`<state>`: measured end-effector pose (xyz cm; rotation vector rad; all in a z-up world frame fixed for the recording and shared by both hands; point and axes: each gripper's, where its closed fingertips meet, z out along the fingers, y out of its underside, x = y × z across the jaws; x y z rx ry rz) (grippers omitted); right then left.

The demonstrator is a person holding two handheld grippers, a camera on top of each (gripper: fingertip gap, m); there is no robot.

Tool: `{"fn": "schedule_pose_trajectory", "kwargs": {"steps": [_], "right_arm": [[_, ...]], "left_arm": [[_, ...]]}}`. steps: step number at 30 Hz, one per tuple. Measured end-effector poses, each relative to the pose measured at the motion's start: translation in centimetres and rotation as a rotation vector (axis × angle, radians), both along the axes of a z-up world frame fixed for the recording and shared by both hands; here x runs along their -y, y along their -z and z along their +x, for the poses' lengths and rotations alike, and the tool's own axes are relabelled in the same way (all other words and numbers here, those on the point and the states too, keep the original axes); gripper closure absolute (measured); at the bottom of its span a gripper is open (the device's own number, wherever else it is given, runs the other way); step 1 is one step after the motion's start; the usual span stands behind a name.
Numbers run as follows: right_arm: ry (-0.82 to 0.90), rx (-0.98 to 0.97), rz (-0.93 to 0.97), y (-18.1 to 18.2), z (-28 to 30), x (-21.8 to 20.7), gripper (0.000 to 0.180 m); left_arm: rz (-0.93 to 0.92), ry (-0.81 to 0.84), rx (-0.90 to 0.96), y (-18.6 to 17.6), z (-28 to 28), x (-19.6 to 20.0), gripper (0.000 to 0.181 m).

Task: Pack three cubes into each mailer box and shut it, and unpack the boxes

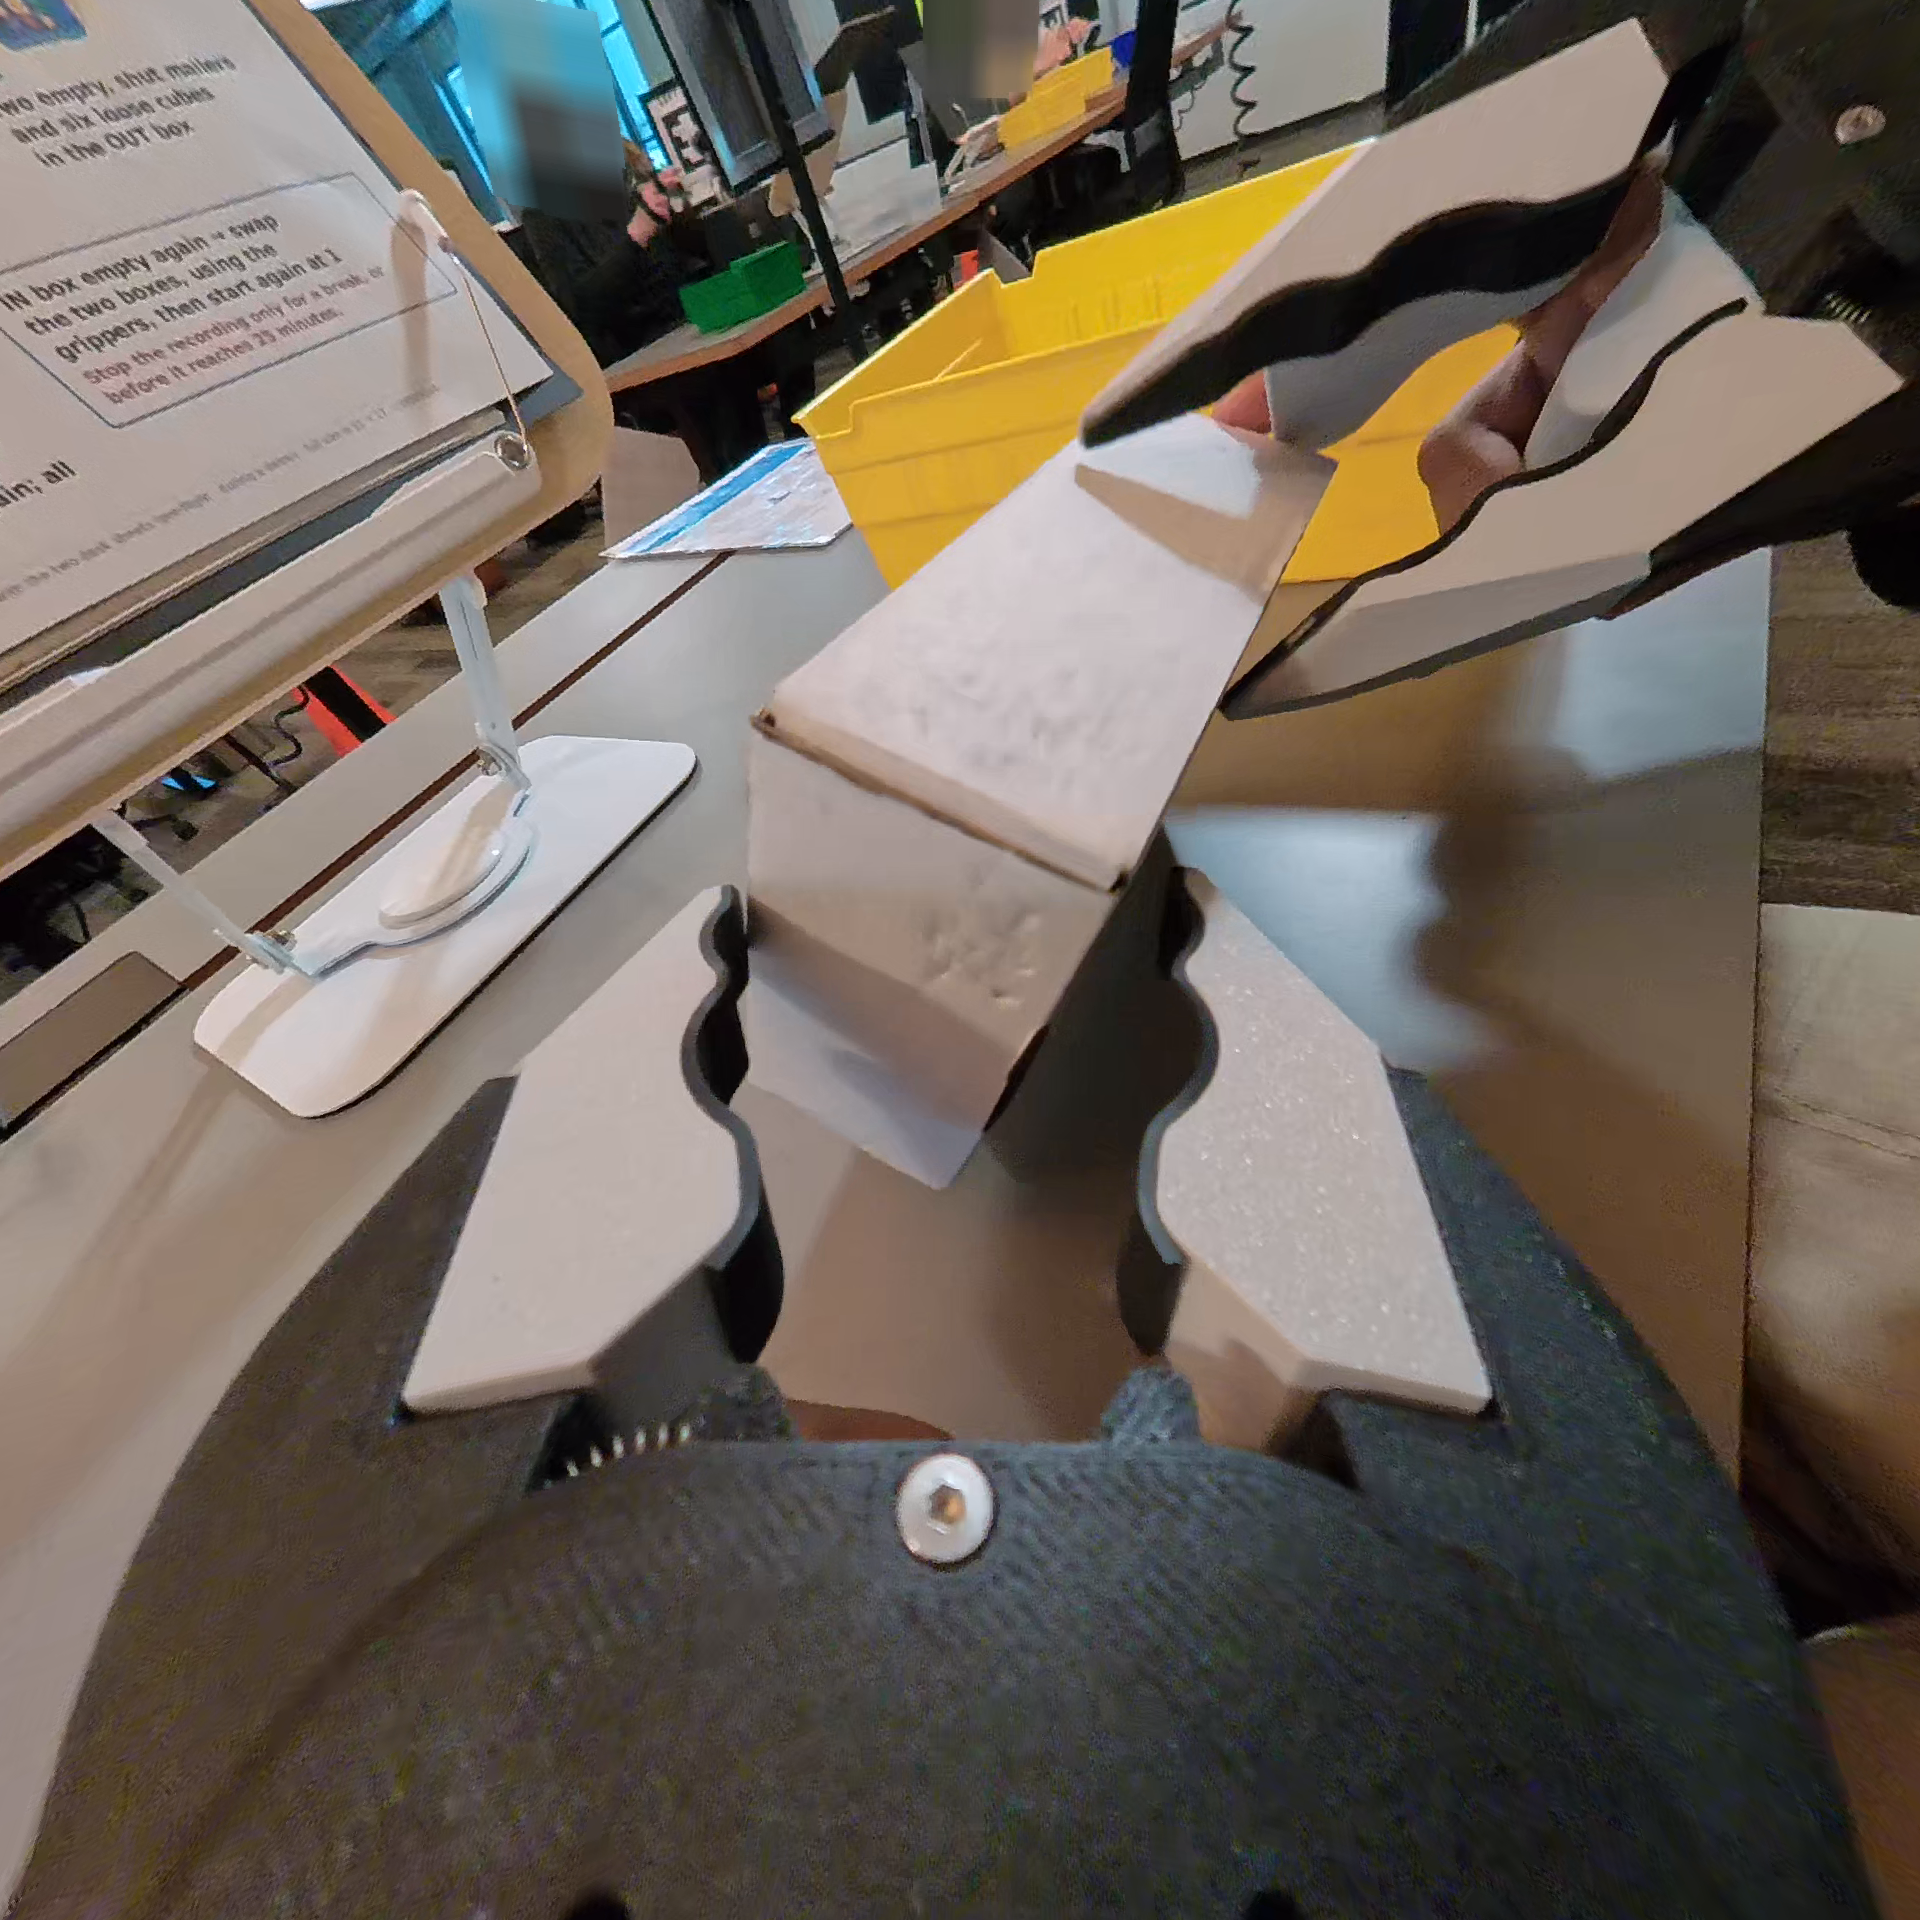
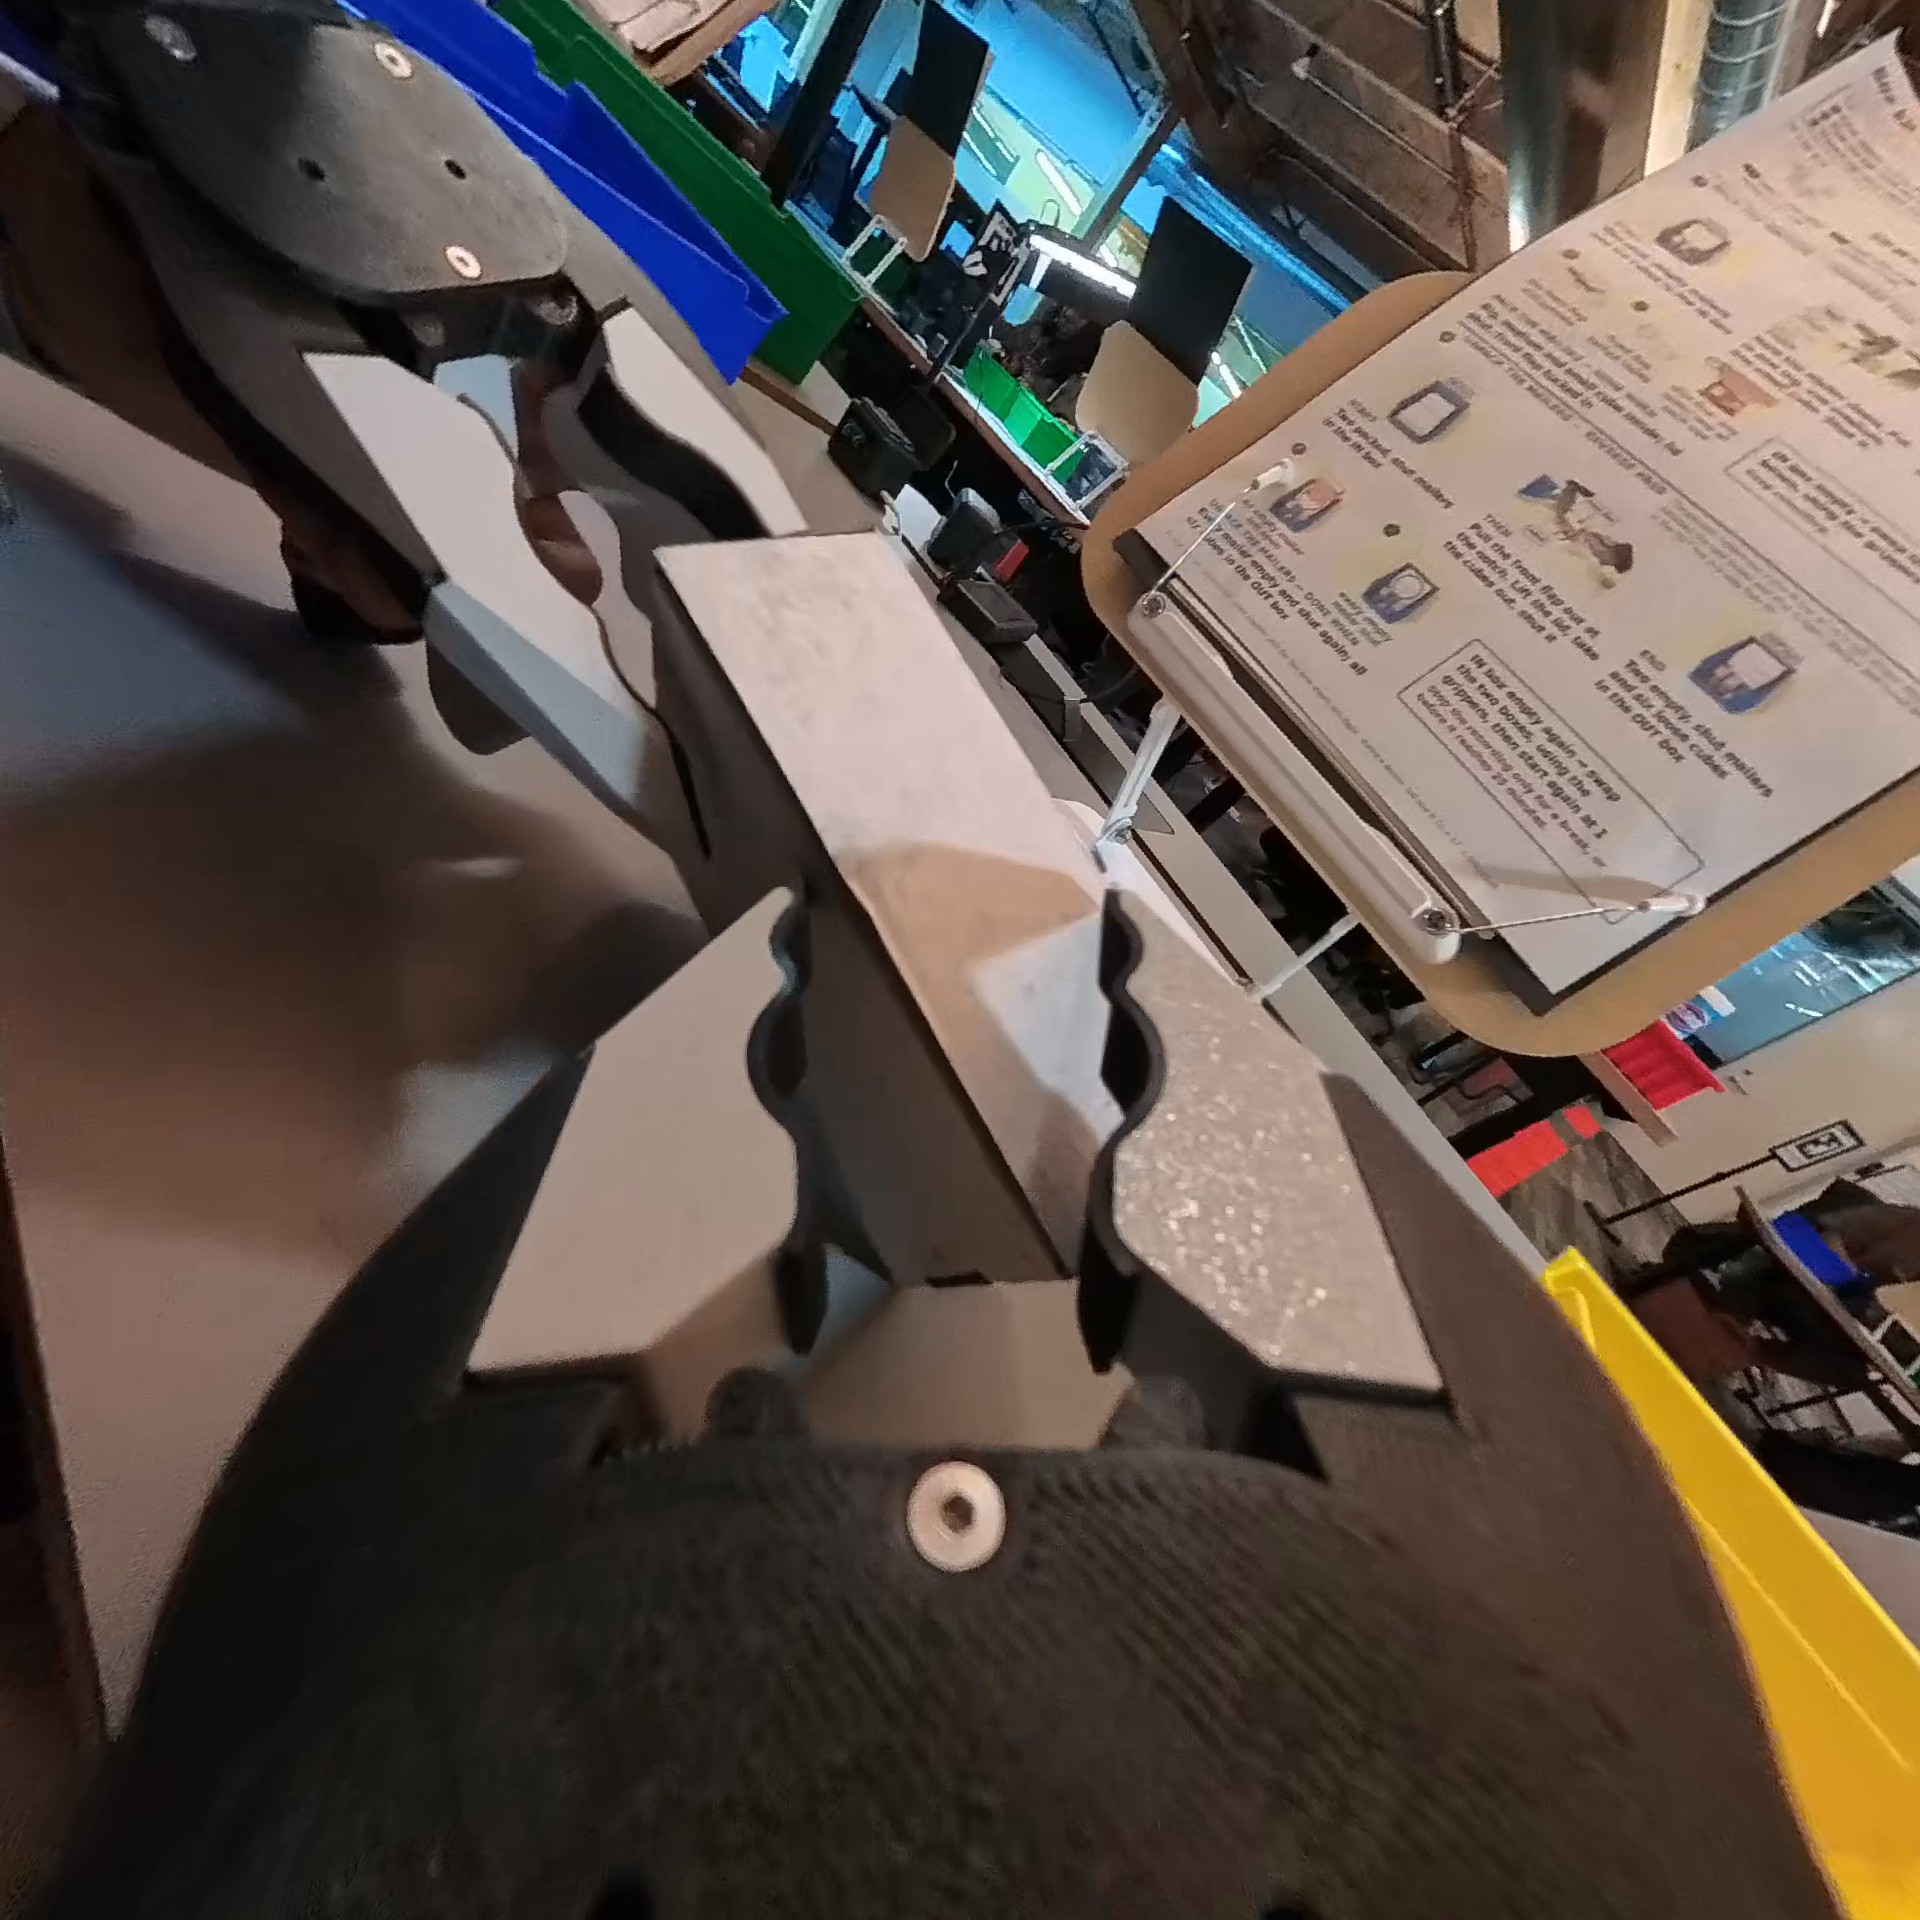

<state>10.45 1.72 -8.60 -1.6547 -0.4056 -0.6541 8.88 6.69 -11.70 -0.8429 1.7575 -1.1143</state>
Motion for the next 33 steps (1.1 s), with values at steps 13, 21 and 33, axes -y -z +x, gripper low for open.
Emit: {"fn": "schedule_pose_trajectory", "kwargs": {"steps": [13,21,33], "right_arm": [[-0.023,-0.028,0.017,0.0,0.0,0.2,0.129],[-0.003,-0.026,0.021,0.0,0.2,0.2,0.131],[0.05,0.195,0.107,-2.4,-2.4,-0.5,0.135]], "left_arm": [[0.056,-0.045,0.107,-1.3,0.0,0.3,0.104],[0.078,-0.062,0.095,-1.2,0.2,-0.1,0.108],[0.109,-0.205,0.131,-2.2,1.0,-0.4,0.109]]}}
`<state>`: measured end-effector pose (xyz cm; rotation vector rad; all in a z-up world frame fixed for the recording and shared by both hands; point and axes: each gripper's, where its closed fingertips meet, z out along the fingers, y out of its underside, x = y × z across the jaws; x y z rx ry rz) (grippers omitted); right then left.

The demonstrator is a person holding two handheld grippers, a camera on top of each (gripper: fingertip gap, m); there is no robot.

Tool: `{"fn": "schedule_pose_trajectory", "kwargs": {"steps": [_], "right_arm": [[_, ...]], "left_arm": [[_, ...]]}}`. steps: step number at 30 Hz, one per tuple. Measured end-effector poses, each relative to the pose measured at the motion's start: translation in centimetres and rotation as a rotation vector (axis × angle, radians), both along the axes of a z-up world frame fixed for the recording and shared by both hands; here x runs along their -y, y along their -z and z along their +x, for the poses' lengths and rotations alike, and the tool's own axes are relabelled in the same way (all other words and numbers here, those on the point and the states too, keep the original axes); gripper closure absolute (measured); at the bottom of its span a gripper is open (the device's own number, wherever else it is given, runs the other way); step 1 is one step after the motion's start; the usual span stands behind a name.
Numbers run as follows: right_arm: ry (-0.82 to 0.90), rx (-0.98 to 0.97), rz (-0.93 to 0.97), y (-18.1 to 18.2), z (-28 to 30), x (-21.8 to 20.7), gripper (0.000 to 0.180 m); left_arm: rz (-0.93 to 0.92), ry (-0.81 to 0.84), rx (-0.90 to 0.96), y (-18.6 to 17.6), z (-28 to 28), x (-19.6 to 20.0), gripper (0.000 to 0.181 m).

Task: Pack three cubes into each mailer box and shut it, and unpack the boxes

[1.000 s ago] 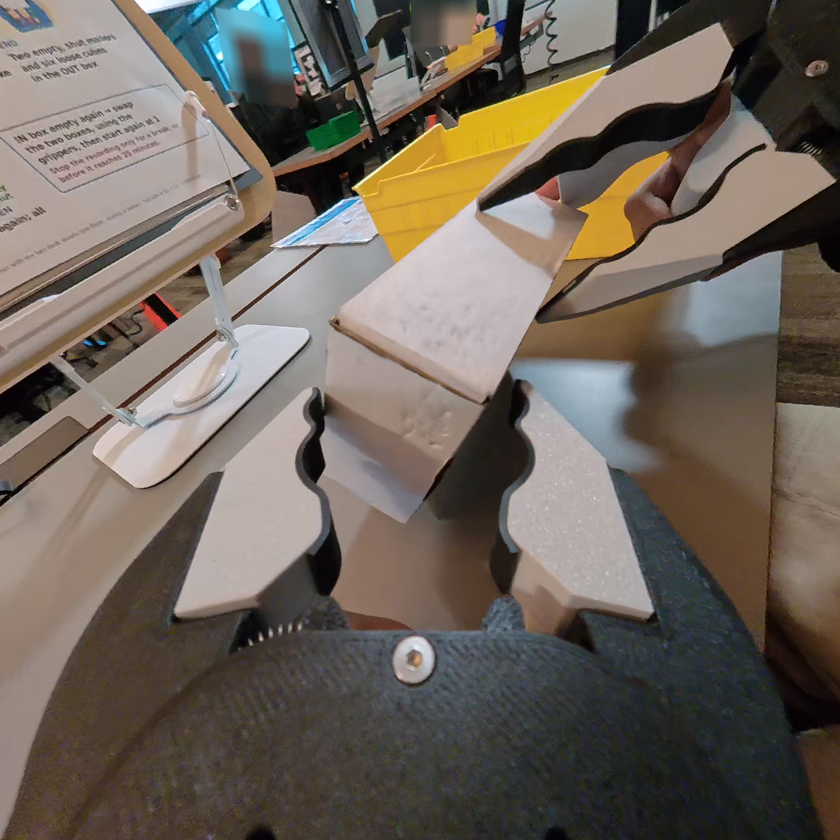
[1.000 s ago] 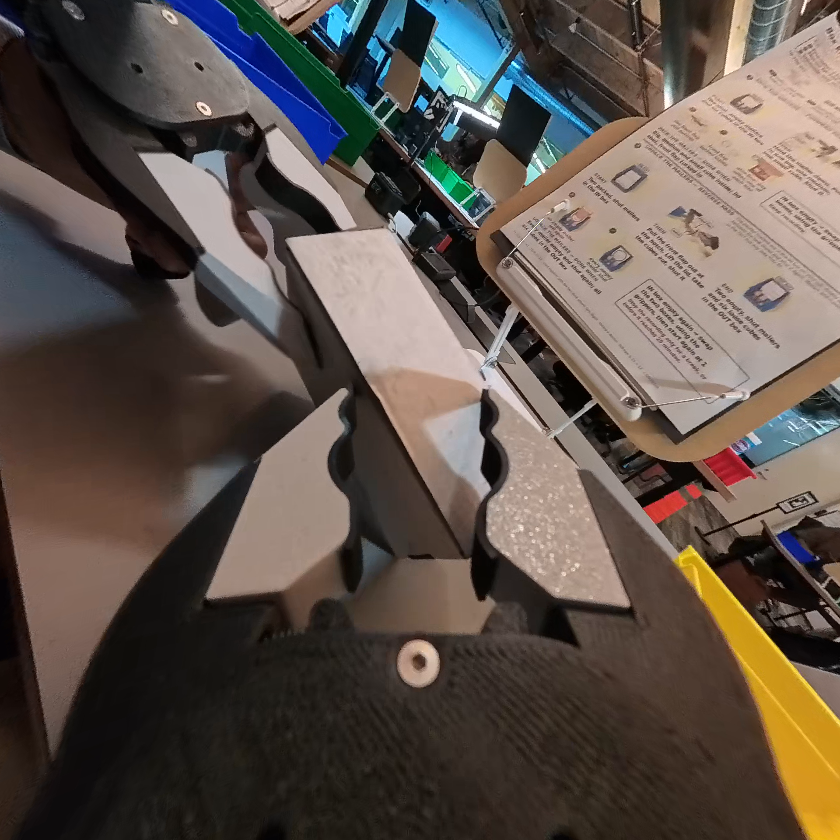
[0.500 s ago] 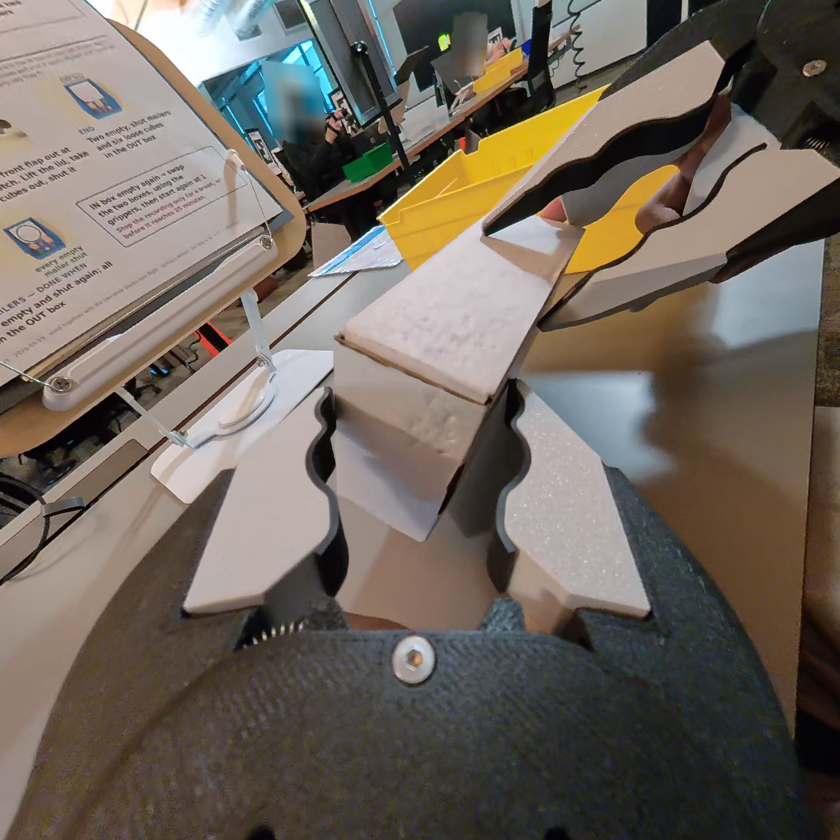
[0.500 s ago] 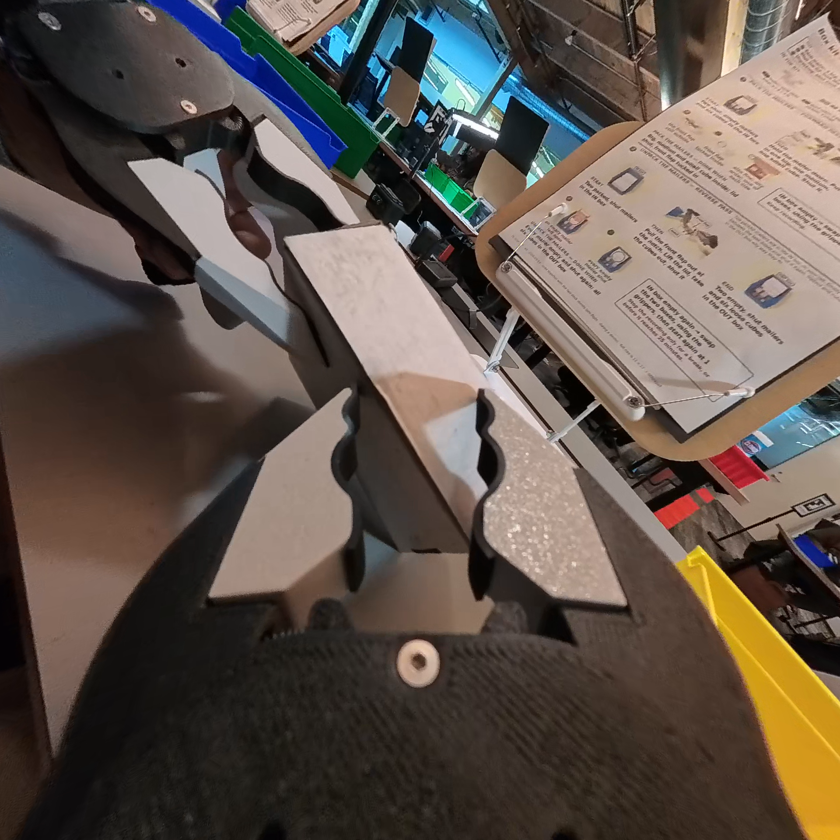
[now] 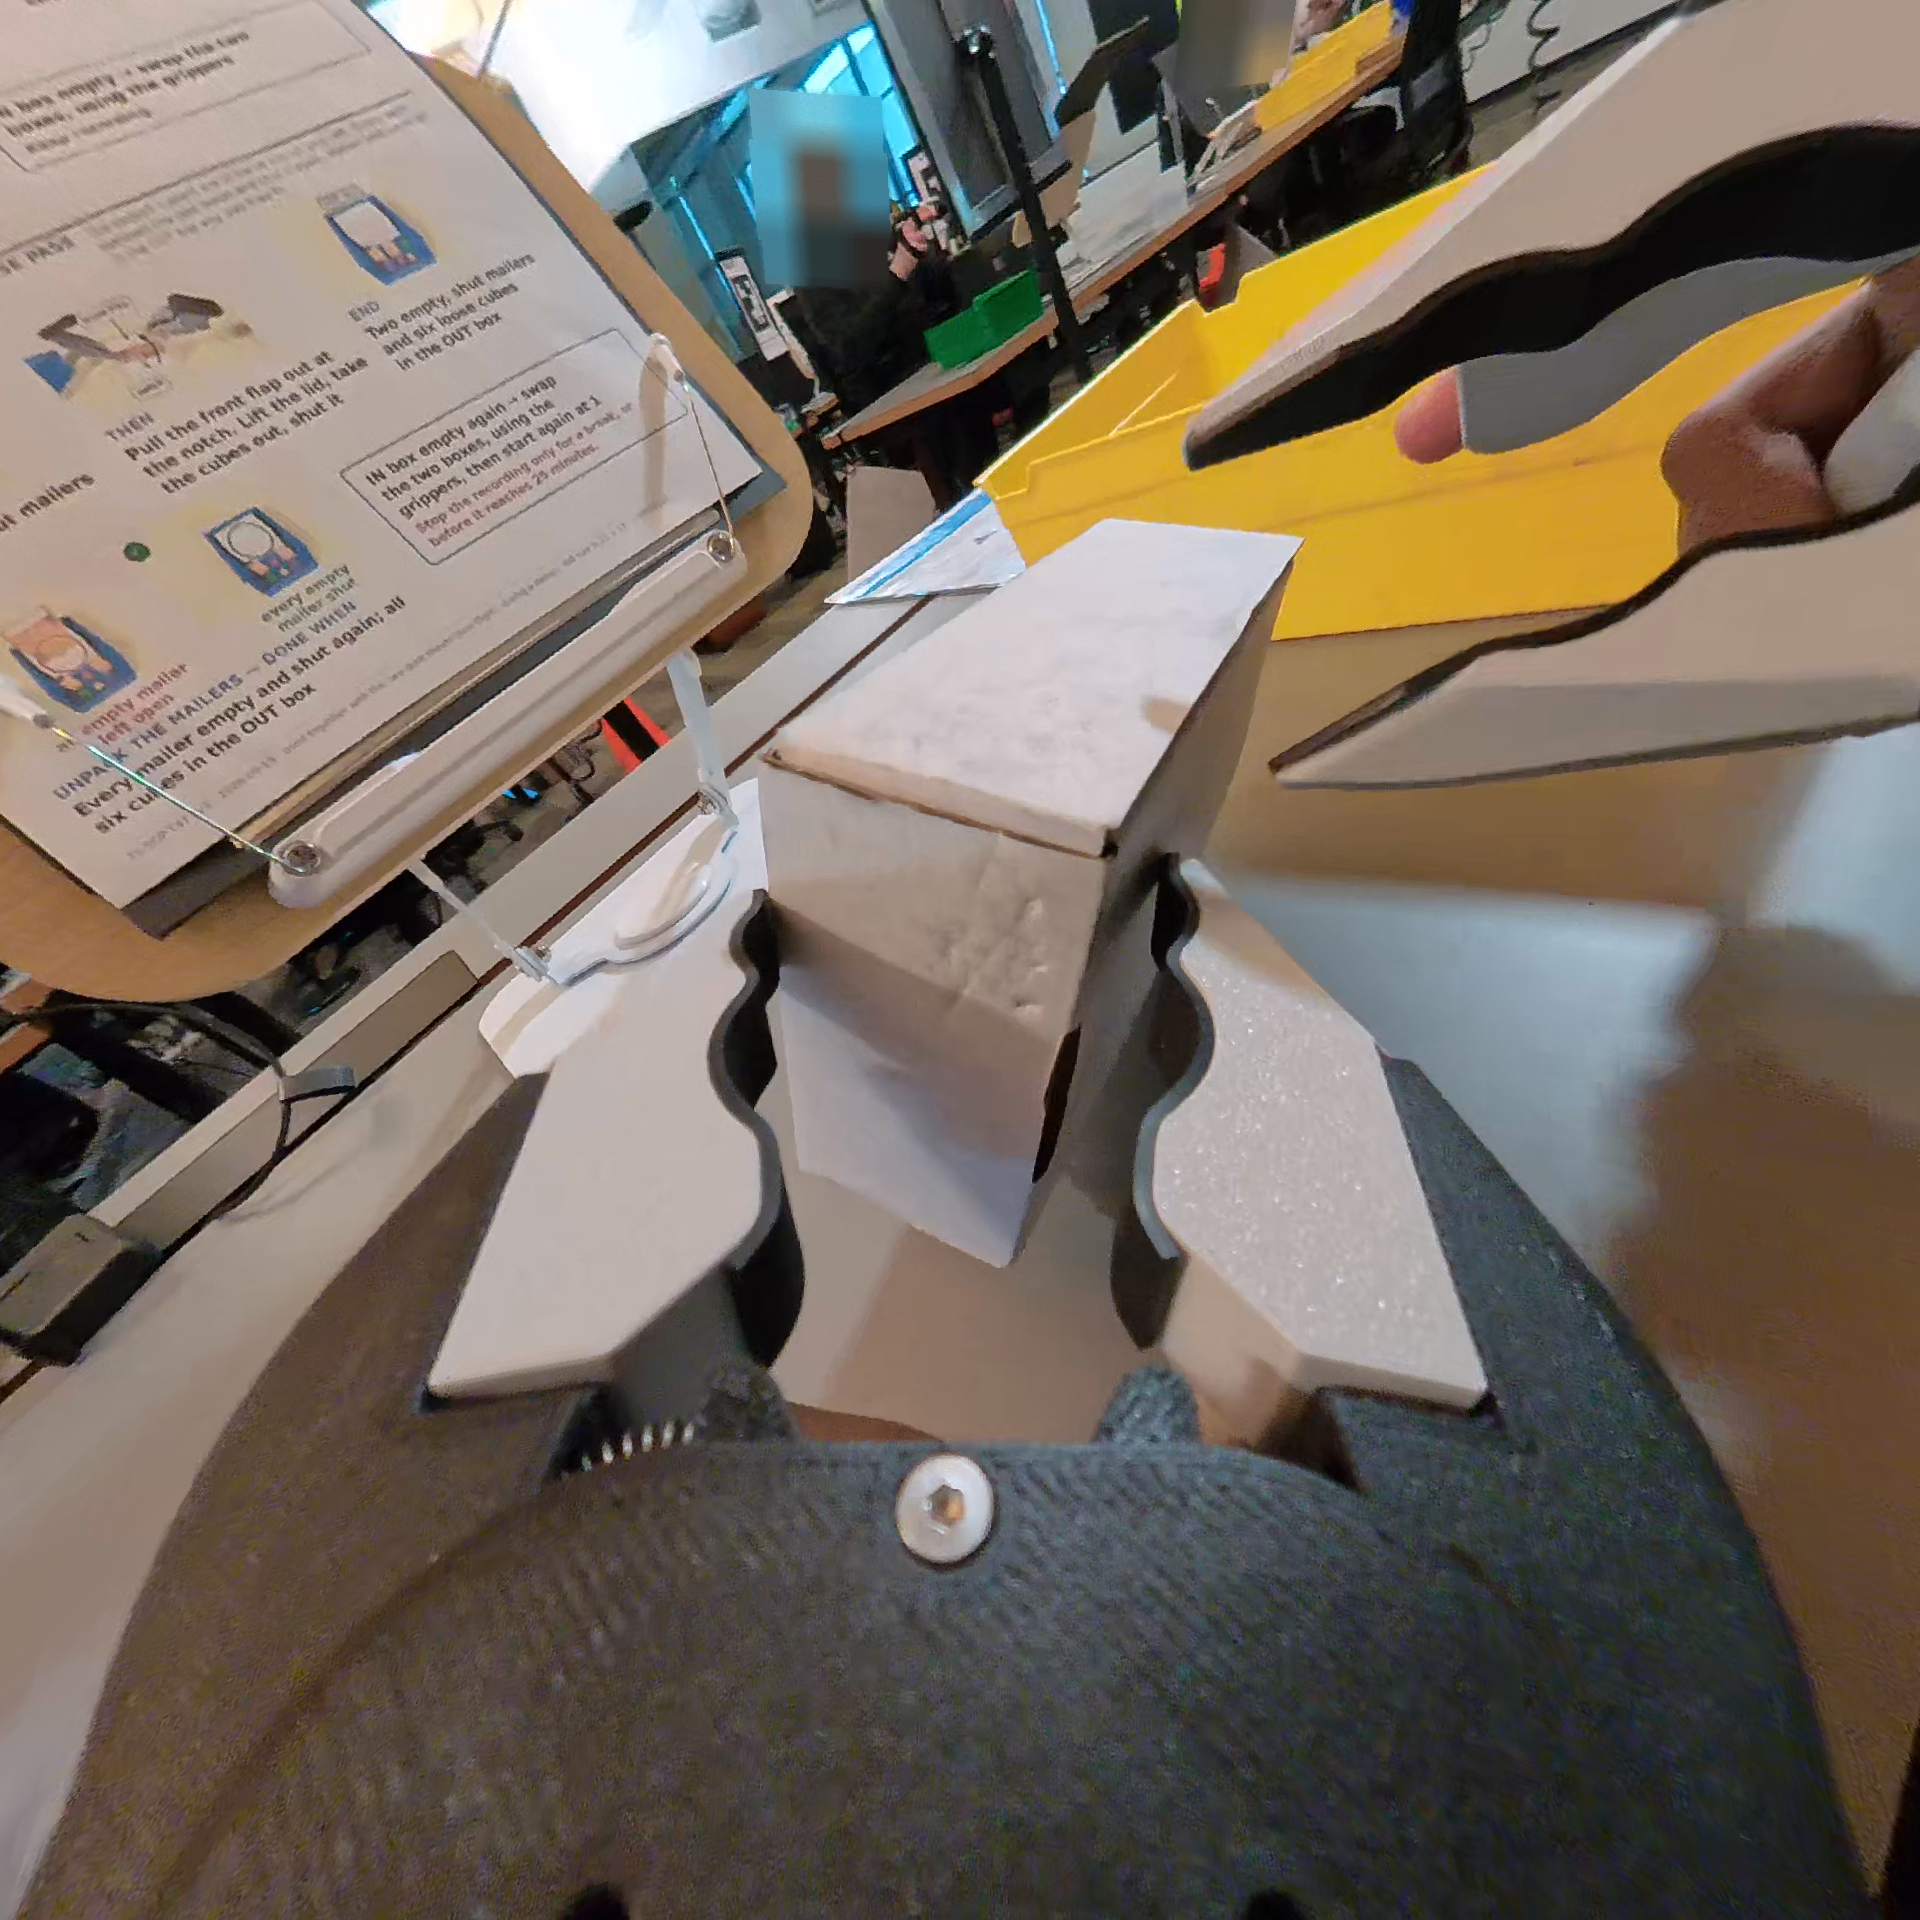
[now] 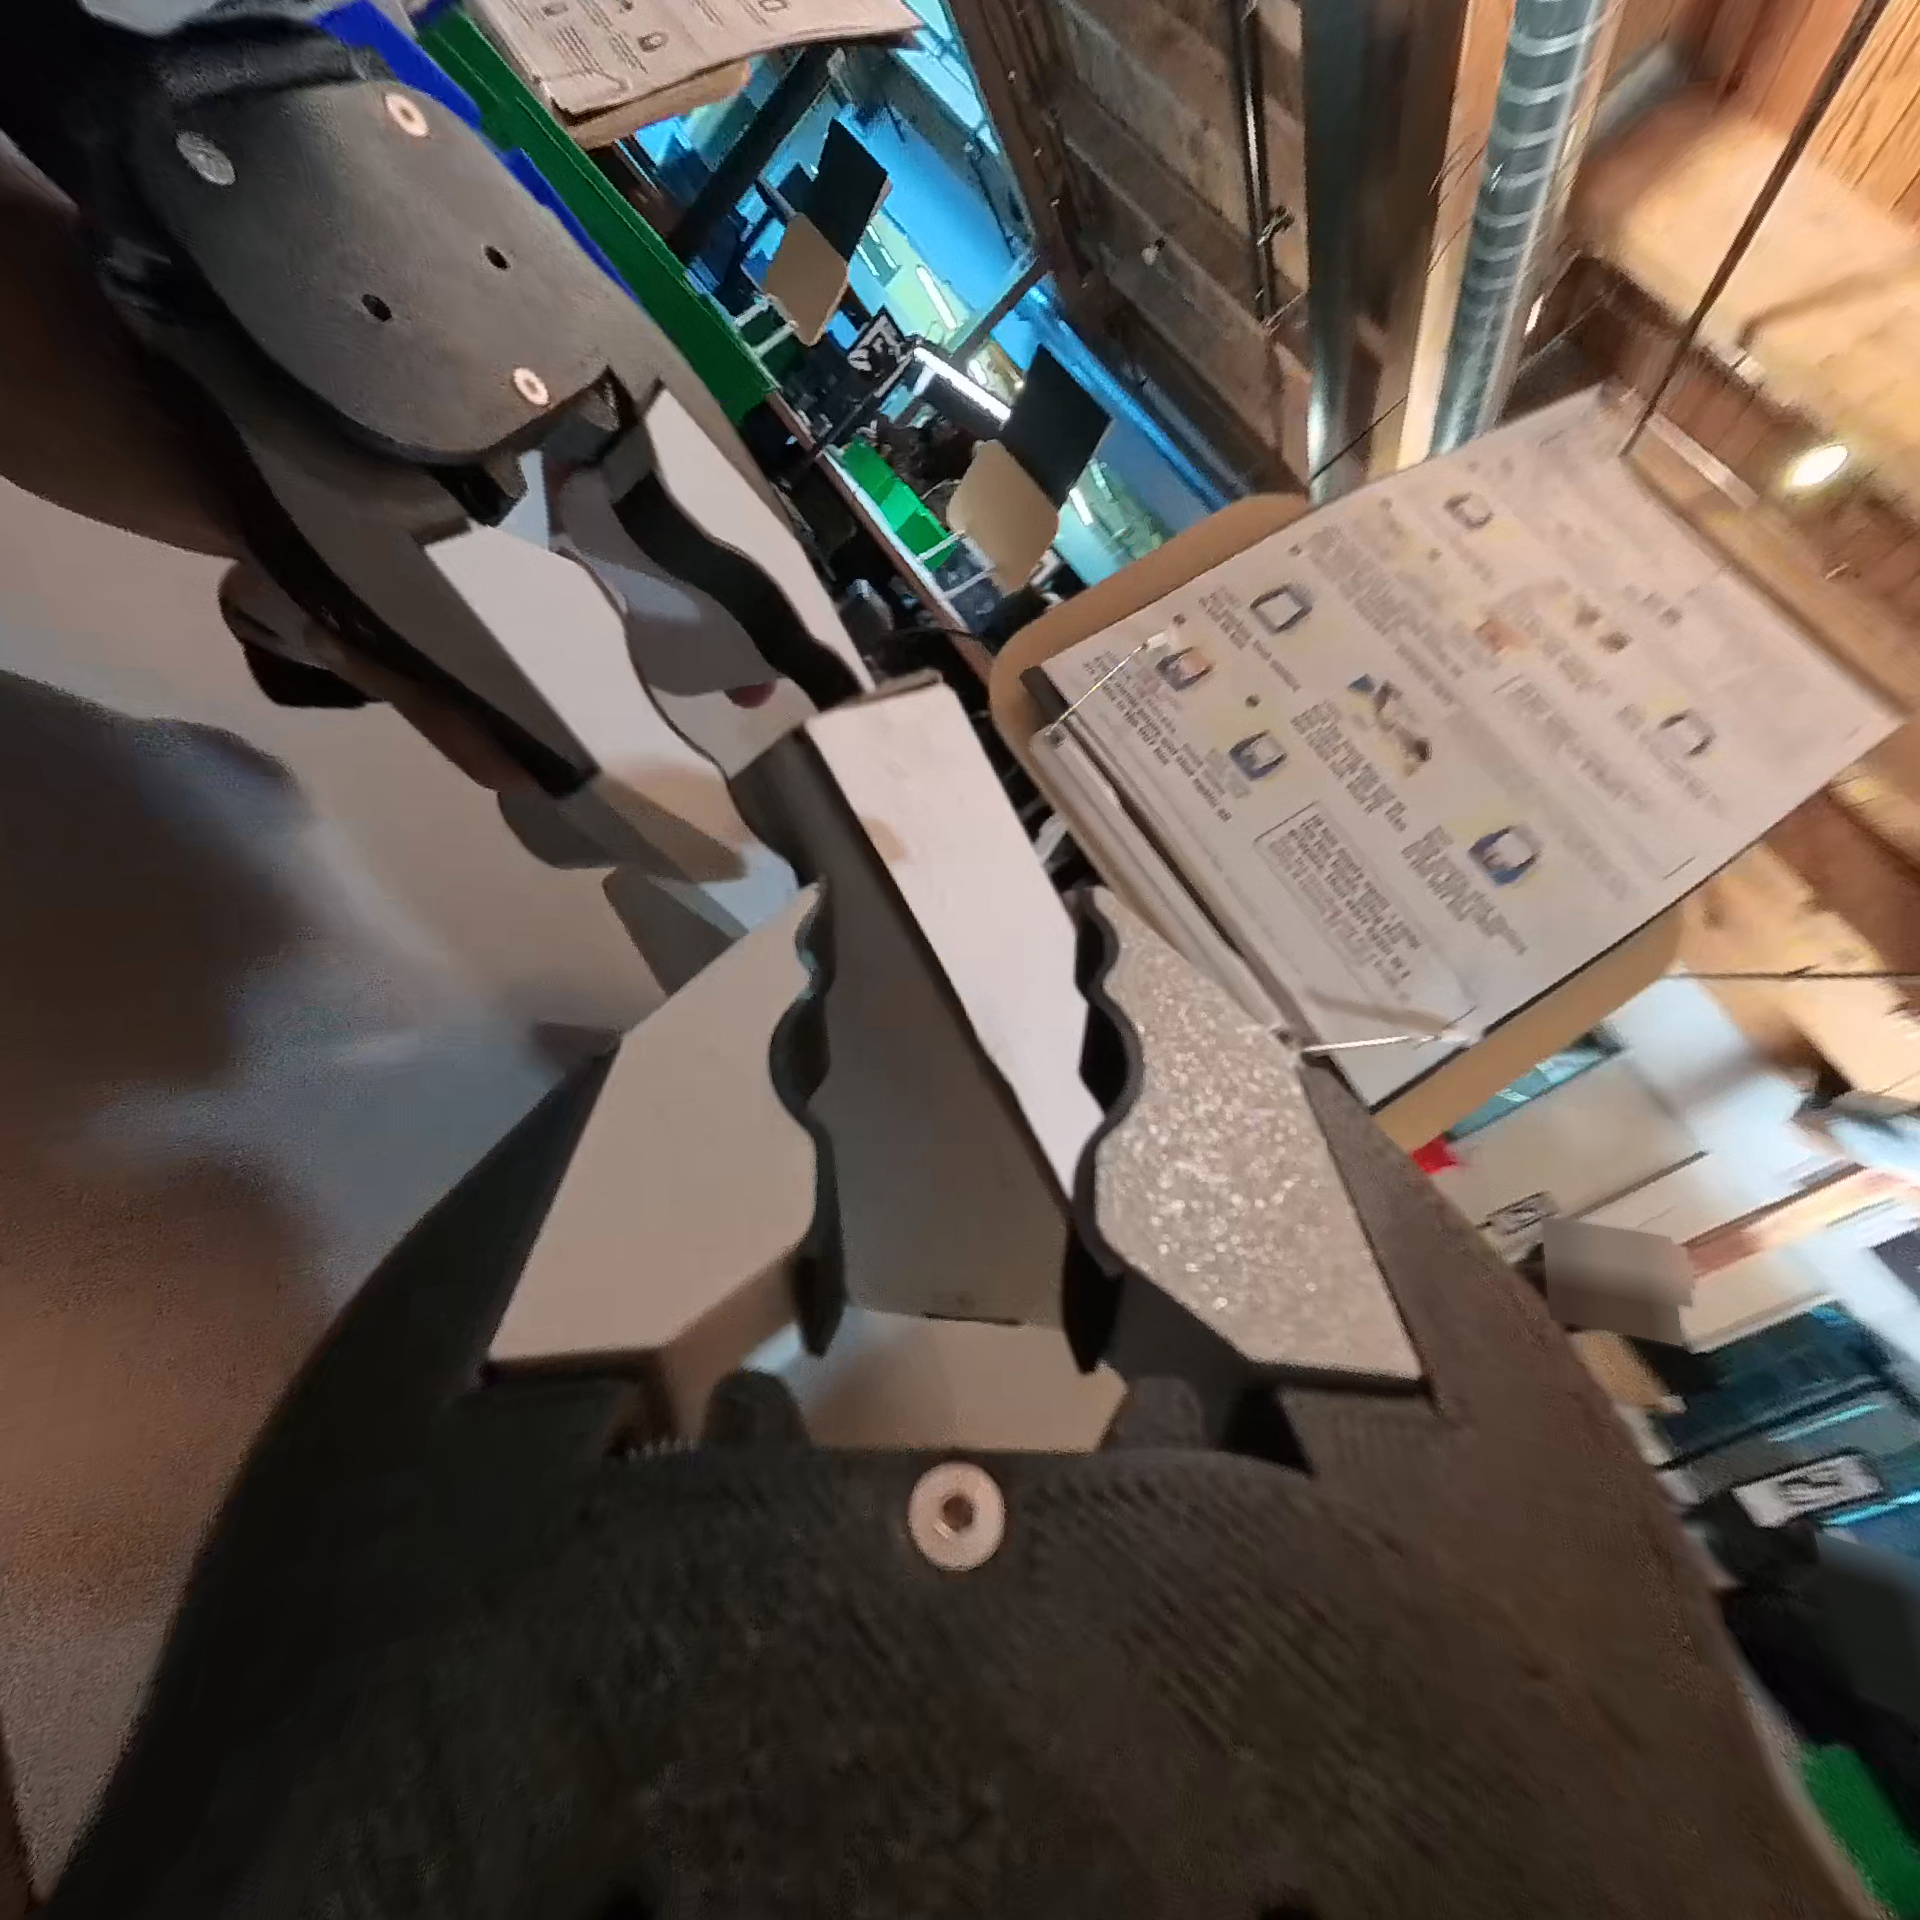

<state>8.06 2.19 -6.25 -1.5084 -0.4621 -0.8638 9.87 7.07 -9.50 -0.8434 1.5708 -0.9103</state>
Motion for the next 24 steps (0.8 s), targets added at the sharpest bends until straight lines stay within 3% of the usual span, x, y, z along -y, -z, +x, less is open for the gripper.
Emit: {"fn": "schedule_pose_trajectory", "kwargs": {"steps": [13,19,24], "right_arm": [[0.088,0.208,0.005,-0.8,-0.5,0.0,0.139],[0.117,0.328,-0.026,-0.5,-0.9,-0.3,0.15],[0.145,0.357,-0.017,-0.9,-0.7,-0.1,0.145]], "left_arm": [[0.036,-0.023,-0.003,0.1,0.1,1.3,0.11],[0.018,-0.027,-0.01,0.1,0.1,1.2,0.111],[0.024,-0.027,-0.014,0.2,0.2,1.3,0.112]]}}
